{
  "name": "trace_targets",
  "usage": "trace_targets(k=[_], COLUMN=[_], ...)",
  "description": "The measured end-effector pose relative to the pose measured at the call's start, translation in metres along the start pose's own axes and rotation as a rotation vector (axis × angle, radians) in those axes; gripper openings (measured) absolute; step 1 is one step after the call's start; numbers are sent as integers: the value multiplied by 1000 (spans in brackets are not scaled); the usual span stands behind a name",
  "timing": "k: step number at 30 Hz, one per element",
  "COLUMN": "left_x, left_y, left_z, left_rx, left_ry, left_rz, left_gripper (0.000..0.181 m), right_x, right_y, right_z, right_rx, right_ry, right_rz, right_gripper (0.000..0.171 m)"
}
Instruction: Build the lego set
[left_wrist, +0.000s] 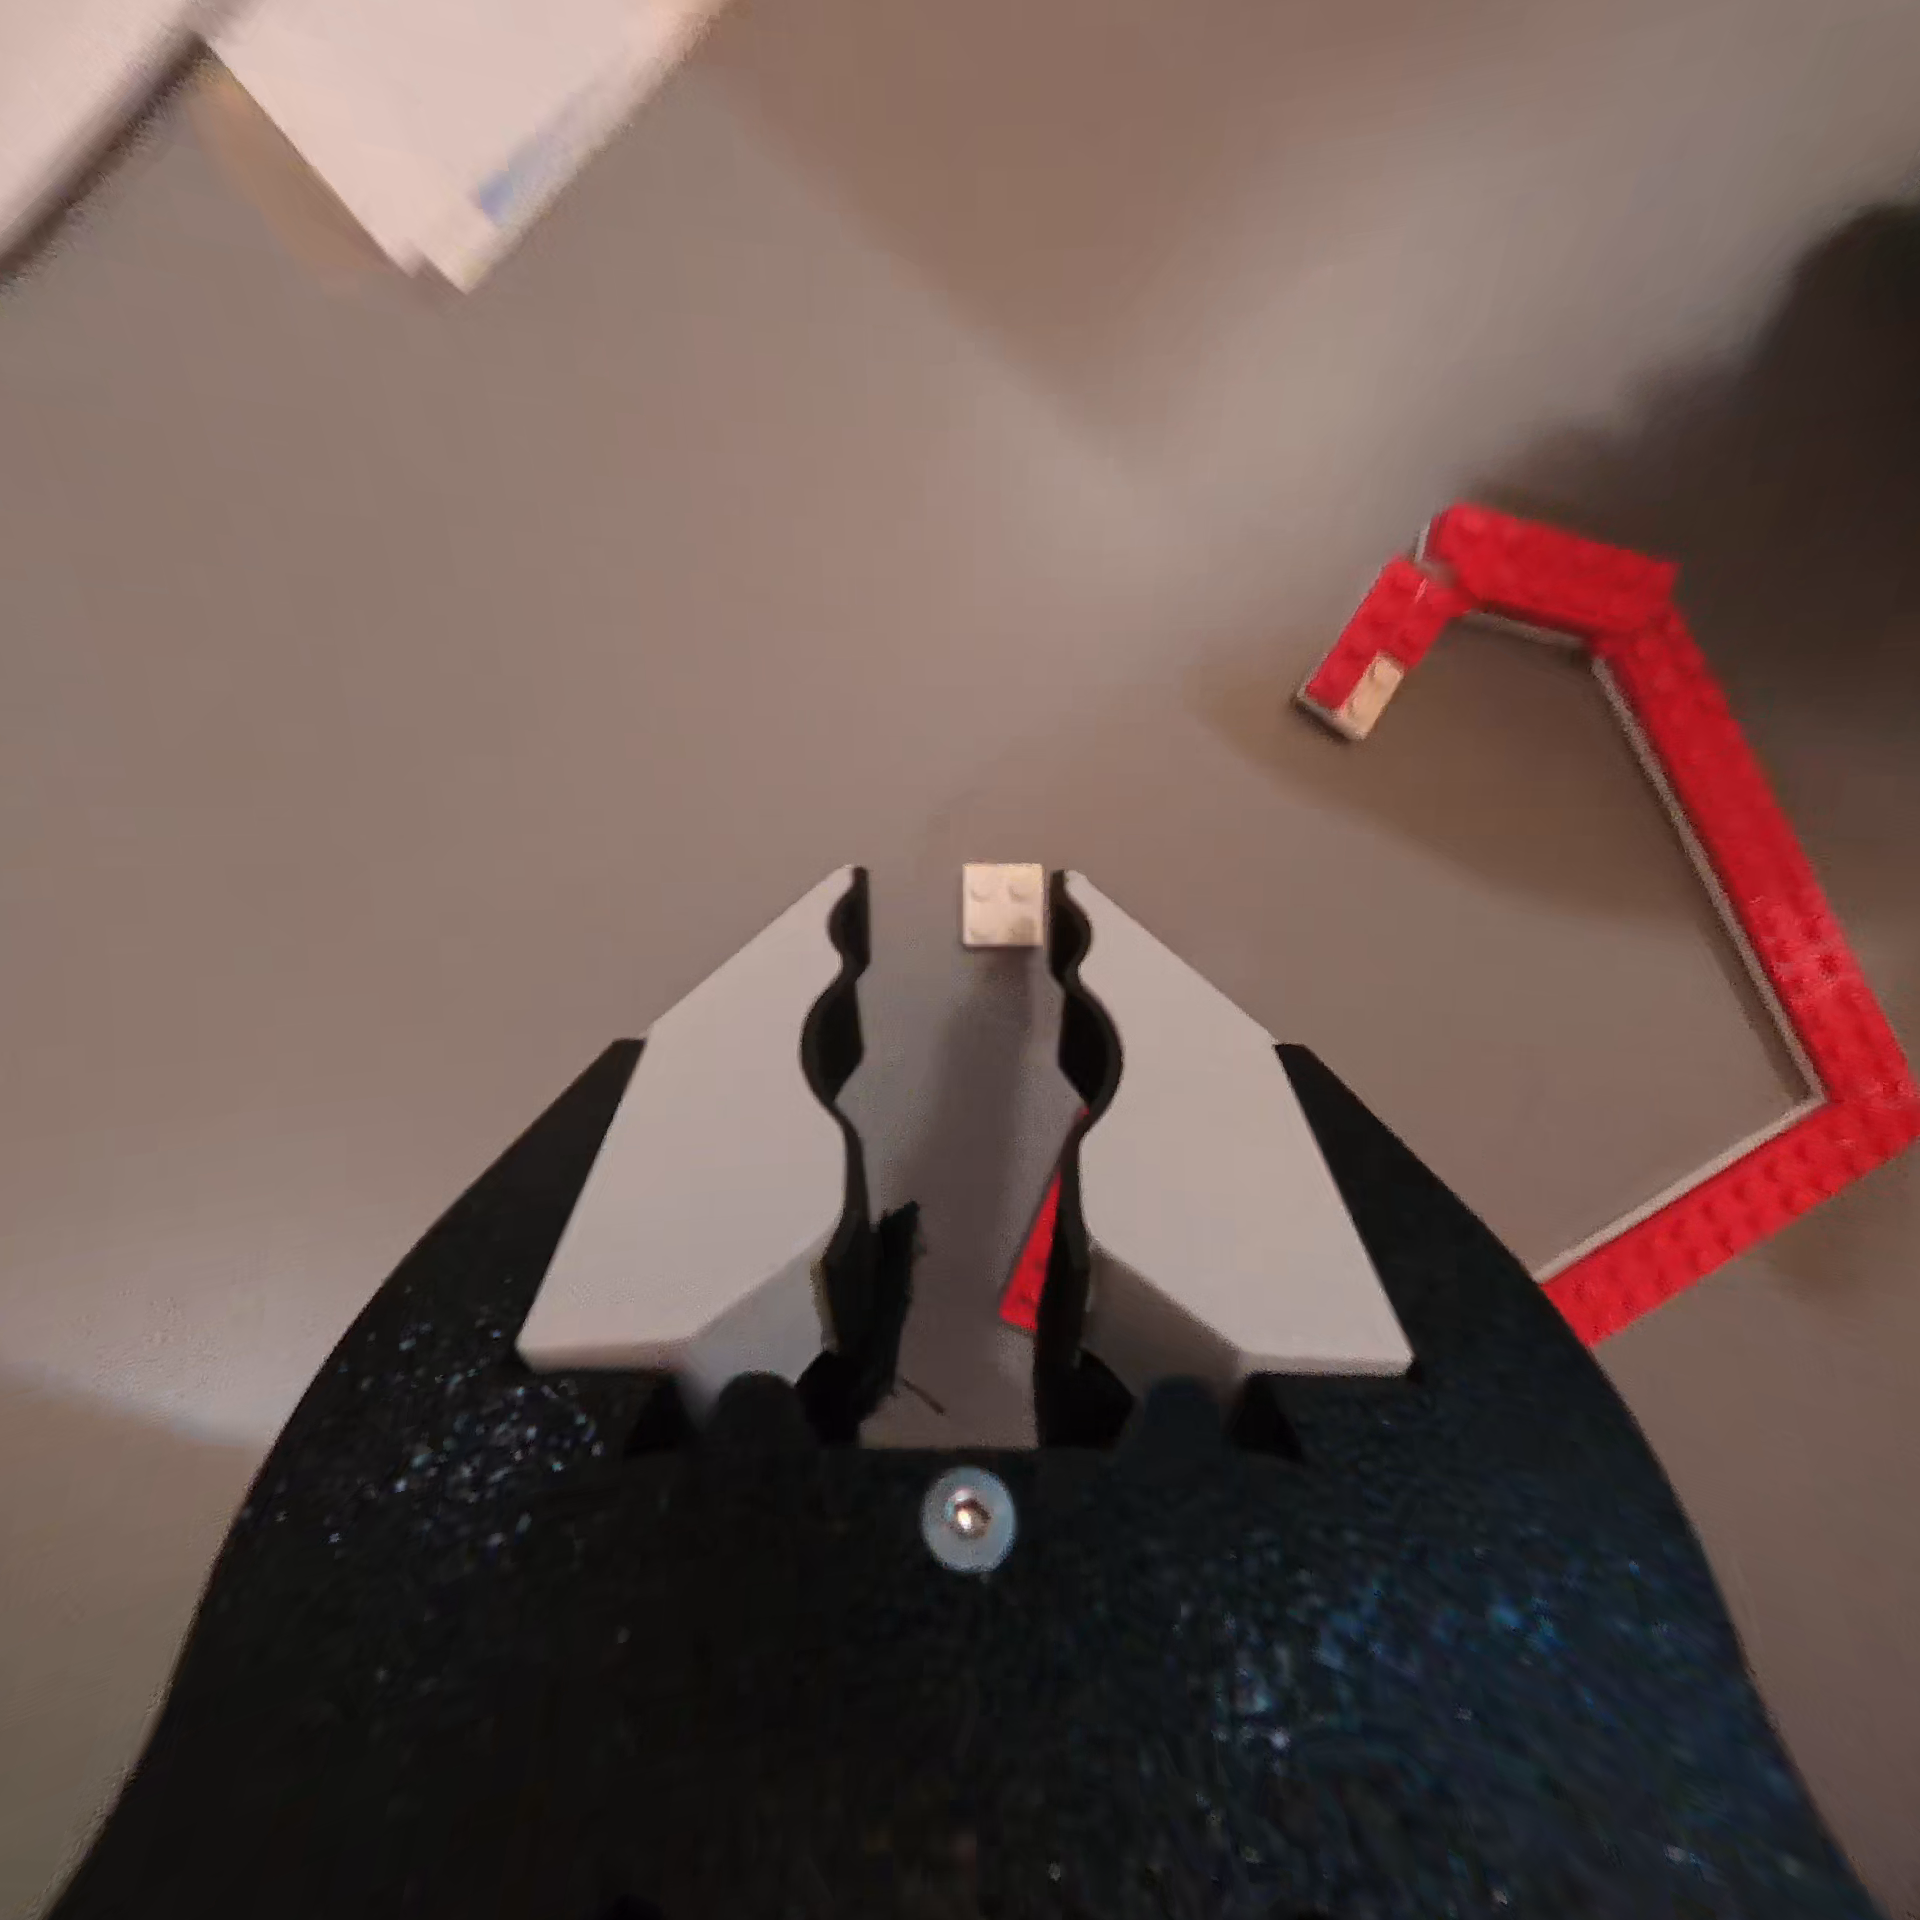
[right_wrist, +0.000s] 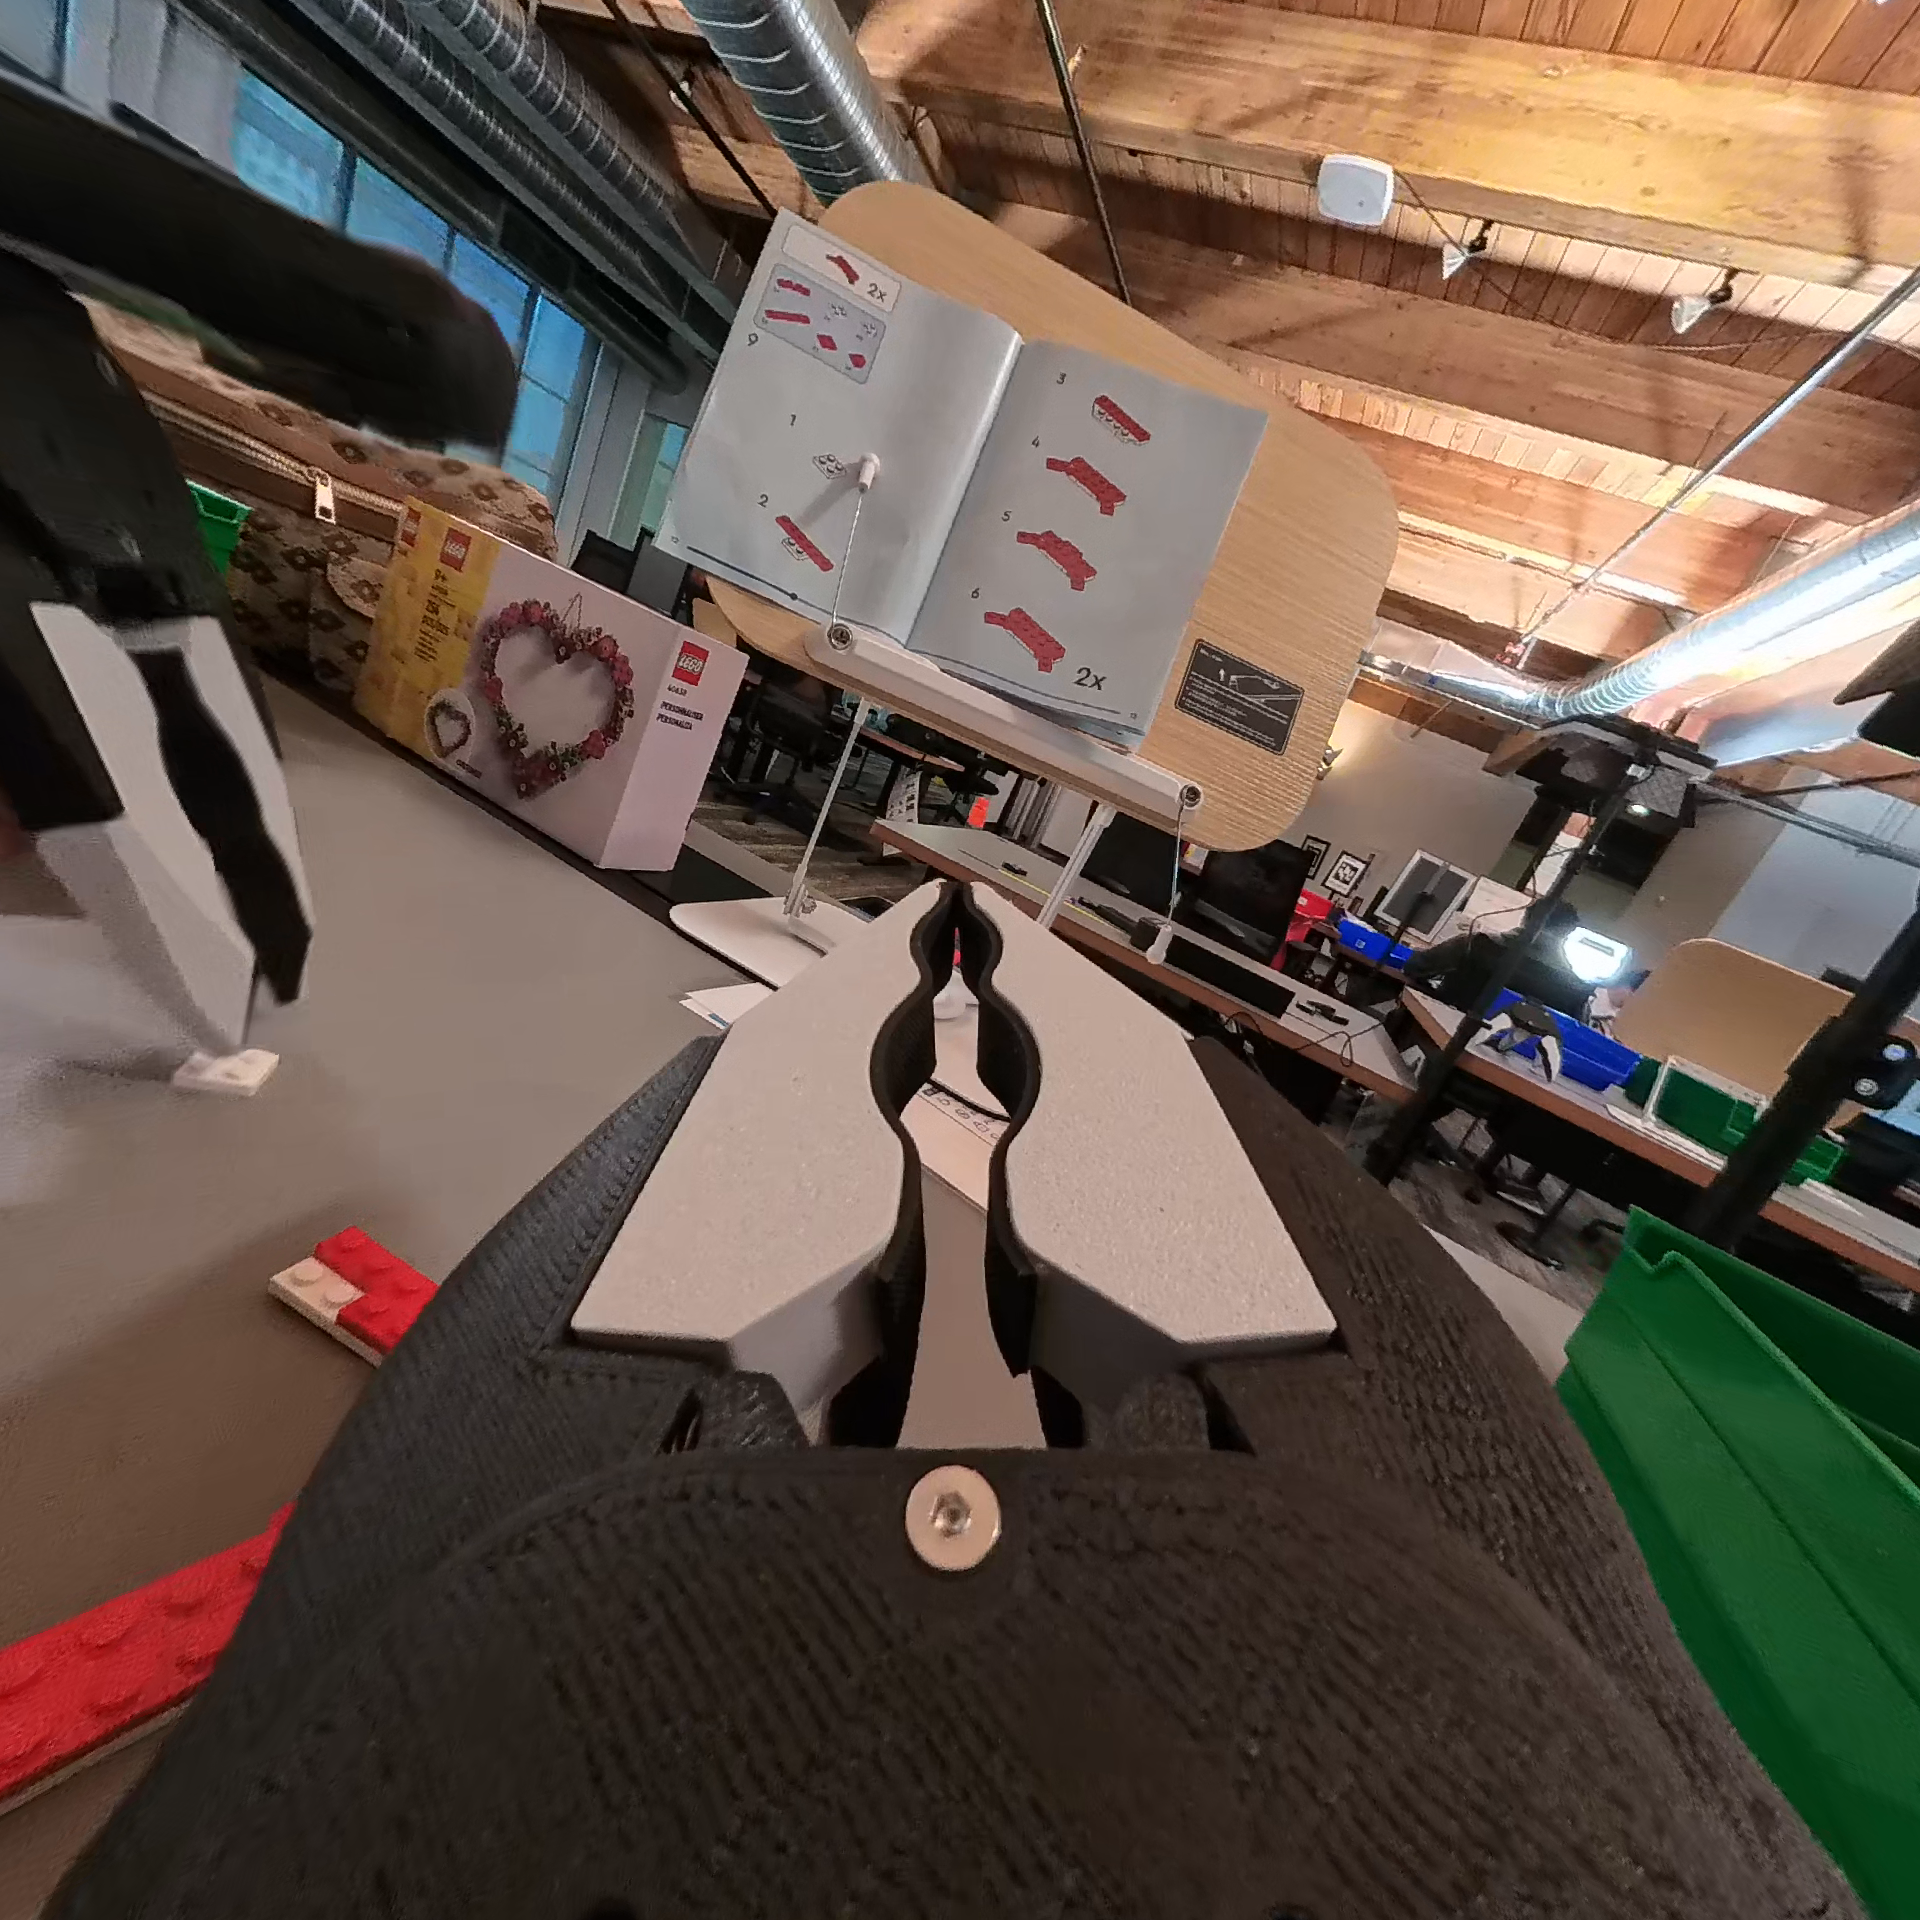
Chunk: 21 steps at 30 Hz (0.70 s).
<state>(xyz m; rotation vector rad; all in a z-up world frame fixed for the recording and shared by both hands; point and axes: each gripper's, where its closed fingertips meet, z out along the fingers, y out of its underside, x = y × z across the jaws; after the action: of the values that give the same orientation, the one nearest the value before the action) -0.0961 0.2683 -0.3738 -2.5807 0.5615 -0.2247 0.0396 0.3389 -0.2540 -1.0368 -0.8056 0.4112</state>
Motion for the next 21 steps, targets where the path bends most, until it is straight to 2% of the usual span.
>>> trace_targets(k=[1, 3, 5, 8, 9, 16, 21], left_x=[-5, -20, -32, -29, -25, -30, -10], left_y=[-10, -32, -44, -40, -34, 25, 53], left_z=[-8, -36, -77, -141, -154, -159, -160], left_rx=[79, 304, 558, 959, 1052, 1117, 1130], left_ry=[-26, -127, -245, -323, -324, -569, -621], left_rz=[-5, -18, -36, -74, -87, 0, 86], left_gripper=[41, 55, 55, 31, 29, 22, 14], right_x=[1, 2, 3, 1, 0, -7, -10], right_y=[0, 0, 0, 1, 2, 4, 7], right_z=[0, -1, -1, 0, 0, 0, 3], right_rx=[-1, -1, 4, -5, -14, -29, -47], right_ry=[2, 7, 12, 6, 7, -13, -27], right_rz=[1, 1, 0, -2, 0, -22, -45], right_gripper=[0, 0, 0, 0, 0, 0, 0])
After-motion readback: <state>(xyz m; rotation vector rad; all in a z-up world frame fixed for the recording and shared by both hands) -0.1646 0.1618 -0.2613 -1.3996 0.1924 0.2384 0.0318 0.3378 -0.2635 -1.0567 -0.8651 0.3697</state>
